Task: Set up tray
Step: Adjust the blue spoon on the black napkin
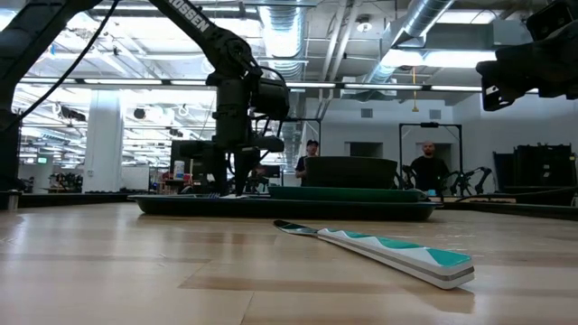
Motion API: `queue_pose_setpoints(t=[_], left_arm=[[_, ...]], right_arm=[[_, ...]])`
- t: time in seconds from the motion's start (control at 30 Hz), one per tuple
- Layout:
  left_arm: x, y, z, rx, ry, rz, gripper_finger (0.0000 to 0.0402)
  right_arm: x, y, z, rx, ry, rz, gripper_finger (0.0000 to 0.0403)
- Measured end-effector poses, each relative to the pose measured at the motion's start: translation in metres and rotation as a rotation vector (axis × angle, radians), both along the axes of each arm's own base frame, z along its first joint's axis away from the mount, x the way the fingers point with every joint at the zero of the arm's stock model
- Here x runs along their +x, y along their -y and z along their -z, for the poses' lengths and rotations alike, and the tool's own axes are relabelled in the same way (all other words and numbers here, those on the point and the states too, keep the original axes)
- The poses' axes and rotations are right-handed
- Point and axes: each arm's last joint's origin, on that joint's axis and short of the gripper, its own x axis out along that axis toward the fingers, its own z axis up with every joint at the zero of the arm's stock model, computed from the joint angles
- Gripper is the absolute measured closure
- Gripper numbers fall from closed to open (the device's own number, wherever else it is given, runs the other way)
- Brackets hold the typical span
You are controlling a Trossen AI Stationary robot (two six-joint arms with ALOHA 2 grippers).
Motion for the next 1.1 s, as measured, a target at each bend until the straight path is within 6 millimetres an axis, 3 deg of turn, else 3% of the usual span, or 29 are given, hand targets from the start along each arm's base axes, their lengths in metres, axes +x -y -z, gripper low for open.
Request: queue_pose_setpoints(t=[0.3, 1.1], left_arm=[[0.002, 0.0, 0.017, -0.041, -0.042, 0.0, 0.0283], [0.003, -0.001, 0.016, -0.04, -0.045, -0.005, 0.0283]], right_arm=[[0.0, 0.0, 0.0, 0.0, 0.0, 0.001, 0.0285], [0.0, 0.0, 0.0, 0.0, 0.0, 0.0, 0.0285]])
